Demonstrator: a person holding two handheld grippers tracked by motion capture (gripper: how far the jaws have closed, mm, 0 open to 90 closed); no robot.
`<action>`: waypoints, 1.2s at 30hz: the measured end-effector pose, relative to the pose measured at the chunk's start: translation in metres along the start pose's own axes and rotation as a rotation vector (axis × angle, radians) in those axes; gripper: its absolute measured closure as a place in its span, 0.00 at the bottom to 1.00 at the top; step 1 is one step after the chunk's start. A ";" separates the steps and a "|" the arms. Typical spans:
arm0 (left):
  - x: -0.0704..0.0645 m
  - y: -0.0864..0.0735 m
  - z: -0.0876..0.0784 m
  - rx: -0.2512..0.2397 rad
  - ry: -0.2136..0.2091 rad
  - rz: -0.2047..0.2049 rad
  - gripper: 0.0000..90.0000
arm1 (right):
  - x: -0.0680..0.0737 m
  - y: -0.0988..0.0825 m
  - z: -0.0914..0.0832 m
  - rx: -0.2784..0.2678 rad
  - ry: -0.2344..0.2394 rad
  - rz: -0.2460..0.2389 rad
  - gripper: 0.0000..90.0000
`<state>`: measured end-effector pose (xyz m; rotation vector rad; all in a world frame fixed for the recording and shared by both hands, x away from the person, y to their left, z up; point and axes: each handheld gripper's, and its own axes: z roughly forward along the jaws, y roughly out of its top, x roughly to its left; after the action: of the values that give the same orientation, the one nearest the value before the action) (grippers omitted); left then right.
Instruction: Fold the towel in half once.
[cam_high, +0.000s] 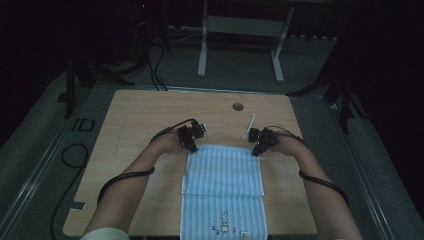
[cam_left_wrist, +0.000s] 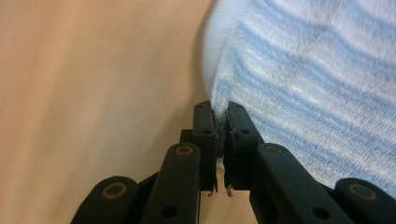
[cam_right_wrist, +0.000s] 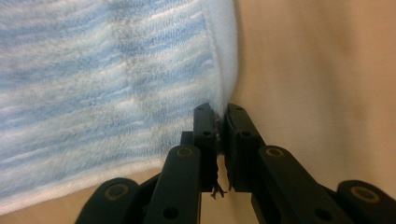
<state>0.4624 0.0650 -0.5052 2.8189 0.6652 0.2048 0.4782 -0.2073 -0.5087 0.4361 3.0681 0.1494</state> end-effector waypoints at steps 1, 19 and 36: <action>0.005 0.001 -0.005 -0.015 0.015 -0.014 0.94 | -0.002 0.001 -0.003 -0.008 -0.016 0.004 0.93; 0.058 0.047 -0.128 -0.117 0.338 -0.054 0.94 | -0.055 0.046 -0.142 -0.204 -0.422 0.106 0.93; 0.028 0.012 -0.122 -0.206 0.190 -0.035 0.94 | -0.014 0.029 -0.144 -0.232 -0.407 0.014 0.93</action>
<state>0.4696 0.0918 -0.3825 2.6096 0.6896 0.5093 0.4922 -0.1969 -0.3619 0.4144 2.6117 0.3639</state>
